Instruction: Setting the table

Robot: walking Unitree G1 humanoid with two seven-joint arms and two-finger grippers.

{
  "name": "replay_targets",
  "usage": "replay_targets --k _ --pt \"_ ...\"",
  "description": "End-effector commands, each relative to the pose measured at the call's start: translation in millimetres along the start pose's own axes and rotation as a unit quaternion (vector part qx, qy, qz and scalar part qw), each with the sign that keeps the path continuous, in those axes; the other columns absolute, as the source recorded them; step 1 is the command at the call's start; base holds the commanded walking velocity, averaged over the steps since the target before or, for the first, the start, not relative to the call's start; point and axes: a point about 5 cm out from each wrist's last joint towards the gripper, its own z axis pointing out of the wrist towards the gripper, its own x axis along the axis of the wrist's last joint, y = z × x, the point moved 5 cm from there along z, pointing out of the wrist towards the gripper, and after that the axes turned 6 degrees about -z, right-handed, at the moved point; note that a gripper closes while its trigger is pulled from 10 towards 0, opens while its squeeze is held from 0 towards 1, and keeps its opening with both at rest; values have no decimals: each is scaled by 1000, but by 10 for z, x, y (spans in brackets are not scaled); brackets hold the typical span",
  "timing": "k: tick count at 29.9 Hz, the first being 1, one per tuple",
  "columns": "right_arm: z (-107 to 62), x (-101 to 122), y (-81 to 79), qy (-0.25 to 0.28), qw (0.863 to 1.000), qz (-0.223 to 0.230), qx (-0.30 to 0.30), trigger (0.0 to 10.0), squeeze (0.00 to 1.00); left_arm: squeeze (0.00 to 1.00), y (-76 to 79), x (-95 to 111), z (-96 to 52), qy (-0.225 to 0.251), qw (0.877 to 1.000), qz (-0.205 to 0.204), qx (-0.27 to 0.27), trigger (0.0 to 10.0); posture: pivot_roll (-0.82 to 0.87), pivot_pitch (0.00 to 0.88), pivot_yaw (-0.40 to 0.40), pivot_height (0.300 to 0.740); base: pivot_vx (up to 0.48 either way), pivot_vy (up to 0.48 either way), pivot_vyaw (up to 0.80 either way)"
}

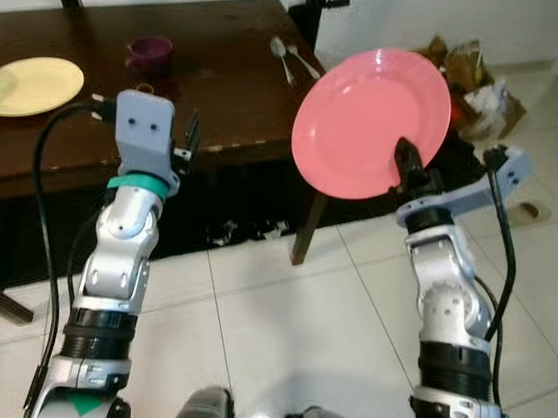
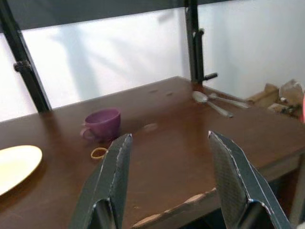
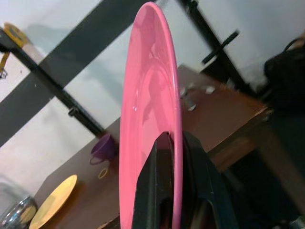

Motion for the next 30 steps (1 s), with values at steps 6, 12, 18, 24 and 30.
replay_targets --k 6,12,18,24,30 --pt "4 -7 5 -3 1000 -4 1 10000 0 0 89 -65 -20 -10 1000 -4 -14 10000 67 0 17 740 441 0 0" --pt "29 12 42 3 1000 -6 -11 10000 0 0 97 -67 -28 -12 1000 -5 -20 10000 70 0 19 740 362 0 85" --pt "45 60 126 15 999 4 -36 10000 0 0 115 -74 -26 -12 1000 -4 -25 10000 69 0 22 740 360 0 493" --pt "46 116 210 26 998 22 -53 10000 0 0 129 -71 -18 -12 1000 -4 -27 10000 69 0 23 740 360 0 0" --pt "53 155 237 31 998 28 -56 10000 0 0 149 -60 -11 -10 999 -3 -31 10000 68 0 24 740 358 0 0"
